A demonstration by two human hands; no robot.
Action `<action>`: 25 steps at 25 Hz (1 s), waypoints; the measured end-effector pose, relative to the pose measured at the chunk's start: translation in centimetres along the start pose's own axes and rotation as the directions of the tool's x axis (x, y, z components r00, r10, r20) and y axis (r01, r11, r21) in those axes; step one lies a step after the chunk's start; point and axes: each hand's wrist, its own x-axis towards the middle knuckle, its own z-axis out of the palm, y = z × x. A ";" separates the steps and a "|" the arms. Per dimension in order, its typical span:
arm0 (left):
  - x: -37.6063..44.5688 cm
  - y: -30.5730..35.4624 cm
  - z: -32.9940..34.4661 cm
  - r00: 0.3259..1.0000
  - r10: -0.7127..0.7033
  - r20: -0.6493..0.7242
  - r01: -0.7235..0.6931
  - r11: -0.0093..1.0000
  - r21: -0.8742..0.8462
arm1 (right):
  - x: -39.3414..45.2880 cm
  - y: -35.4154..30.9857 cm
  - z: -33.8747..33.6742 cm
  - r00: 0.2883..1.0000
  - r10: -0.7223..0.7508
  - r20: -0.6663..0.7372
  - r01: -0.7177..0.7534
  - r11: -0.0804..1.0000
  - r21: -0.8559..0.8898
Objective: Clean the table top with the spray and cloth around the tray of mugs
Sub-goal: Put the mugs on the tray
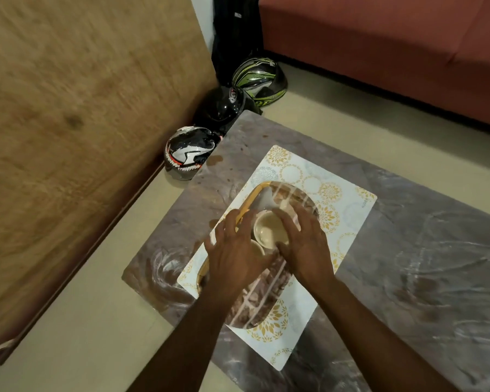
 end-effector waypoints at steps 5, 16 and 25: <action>3.0 2.3 -0.2 0.989 0.129 -0.076 -0.140 0.976 -0.165 | 1.4 -0.8 -0.5 0.983 0.108 -0.149 -0.101 0.993 0.059; 10.1 -2.0 2.0 0.984 0.178 -0.030 -0.178 0.930 -0.323 | -0.2 -1.3 5.3 0.877 0.453 -0.158 -0.399 0.872 0.283; 13.8 -7.0 3.8 0.983 0.095 0.156 -0.075 0.988 -0.132 | -3.3 -0.1 11.4 0.544 0.812 -0.211 -0.669 0.572 0.475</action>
